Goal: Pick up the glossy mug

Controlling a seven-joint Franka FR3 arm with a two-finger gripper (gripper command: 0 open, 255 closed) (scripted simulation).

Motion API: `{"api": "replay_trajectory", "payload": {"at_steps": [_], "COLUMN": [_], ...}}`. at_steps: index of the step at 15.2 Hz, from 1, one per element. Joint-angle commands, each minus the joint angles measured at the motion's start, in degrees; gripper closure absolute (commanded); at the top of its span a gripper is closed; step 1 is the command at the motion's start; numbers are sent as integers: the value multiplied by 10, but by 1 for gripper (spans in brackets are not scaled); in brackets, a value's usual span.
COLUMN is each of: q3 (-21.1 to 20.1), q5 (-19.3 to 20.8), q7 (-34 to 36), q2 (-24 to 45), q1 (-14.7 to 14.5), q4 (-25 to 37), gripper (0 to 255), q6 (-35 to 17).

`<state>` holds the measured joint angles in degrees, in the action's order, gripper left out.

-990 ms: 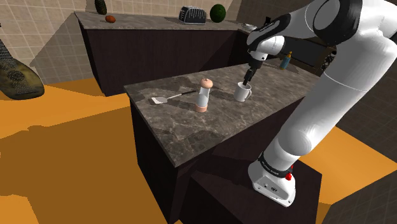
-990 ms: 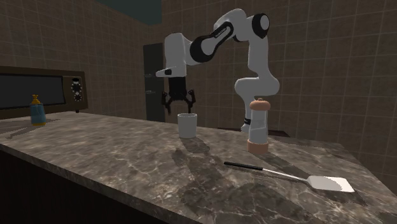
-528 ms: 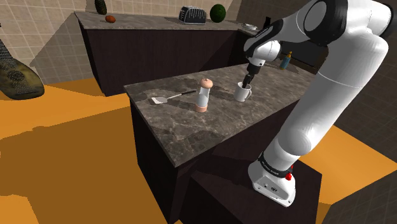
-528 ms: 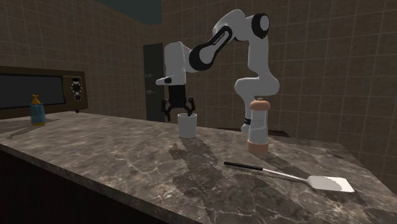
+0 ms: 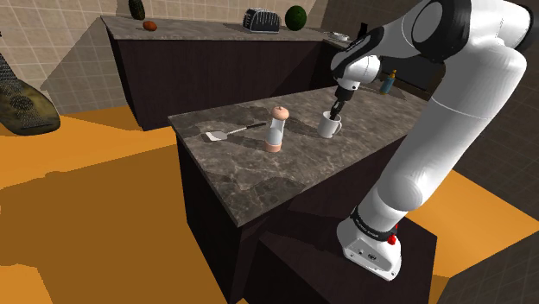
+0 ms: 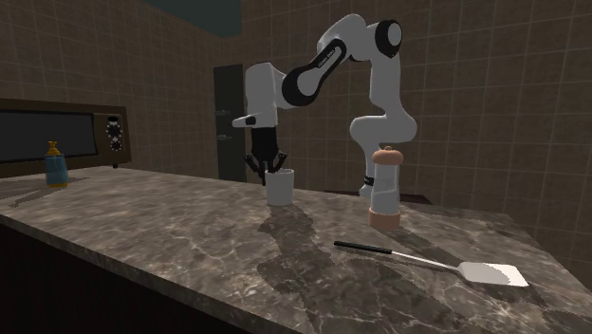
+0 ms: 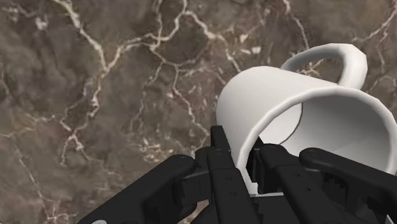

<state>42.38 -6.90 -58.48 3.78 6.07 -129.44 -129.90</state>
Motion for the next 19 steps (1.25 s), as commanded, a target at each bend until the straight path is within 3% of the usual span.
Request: {"api": "replay_trajectory", "payload": {"at_steps": [1,19], "q3": [0,-3], "q5": [0,69], "q7": [0,54], "q2": [0,-79], "q1": [0,-5], "q4": [0,55], "gripper": [255,255], "q6": [0,111]}}
